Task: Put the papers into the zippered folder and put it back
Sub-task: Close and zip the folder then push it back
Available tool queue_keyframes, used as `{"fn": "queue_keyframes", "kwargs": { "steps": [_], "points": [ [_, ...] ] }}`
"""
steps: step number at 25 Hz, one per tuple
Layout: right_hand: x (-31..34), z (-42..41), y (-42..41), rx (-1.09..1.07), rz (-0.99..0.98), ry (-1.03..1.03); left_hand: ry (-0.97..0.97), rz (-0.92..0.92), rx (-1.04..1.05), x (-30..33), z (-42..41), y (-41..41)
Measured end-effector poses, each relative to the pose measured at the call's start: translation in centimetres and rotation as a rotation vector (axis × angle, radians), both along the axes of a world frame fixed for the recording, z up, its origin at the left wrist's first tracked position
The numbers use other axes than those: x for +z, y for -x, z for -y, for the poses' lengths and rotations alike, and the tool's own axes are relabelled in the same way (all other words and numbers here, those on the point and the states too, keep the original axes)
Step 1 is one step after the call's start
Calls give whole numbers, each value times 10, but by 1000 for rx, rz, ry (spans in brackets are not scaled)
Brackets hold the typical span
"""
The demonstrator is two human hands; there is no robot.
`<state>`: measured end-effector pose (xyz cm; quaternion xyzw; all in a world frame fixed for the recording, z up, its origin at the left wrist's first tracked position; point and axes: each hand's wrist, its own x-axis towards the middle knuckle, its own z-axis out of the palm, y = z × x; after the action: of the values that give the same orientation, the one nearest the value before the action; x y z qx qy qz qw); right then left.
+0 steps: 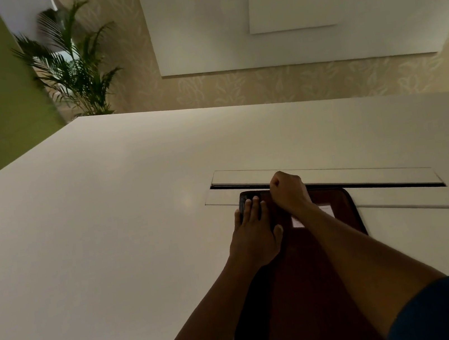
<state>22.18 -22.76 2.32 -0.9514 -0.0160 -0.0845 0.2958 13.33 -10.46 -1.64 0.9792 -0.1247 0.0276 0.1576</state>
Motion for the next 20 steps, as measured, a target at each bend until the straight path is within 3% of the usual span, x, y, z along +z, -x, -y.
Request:
{"fn": "queue_keyframes", "kwargs": {
  "steps": [3, 7, 11, 20],
  "points": [
    [-8, 33, 25, -13, 65, 44, -40, -15, -12, 5, 8, 12],
    [-18, 55, 57, -27, -5, 128, -81, -14, -35, 8, 15, 32],
    [-30, 60, 90, -5, -95, 199, -116, -7, -54, 6, 19, 54],
    [-44, 51, 168, -29, -64, 220, -146, 25, -39, 2, 20, 104]
  ]
}}
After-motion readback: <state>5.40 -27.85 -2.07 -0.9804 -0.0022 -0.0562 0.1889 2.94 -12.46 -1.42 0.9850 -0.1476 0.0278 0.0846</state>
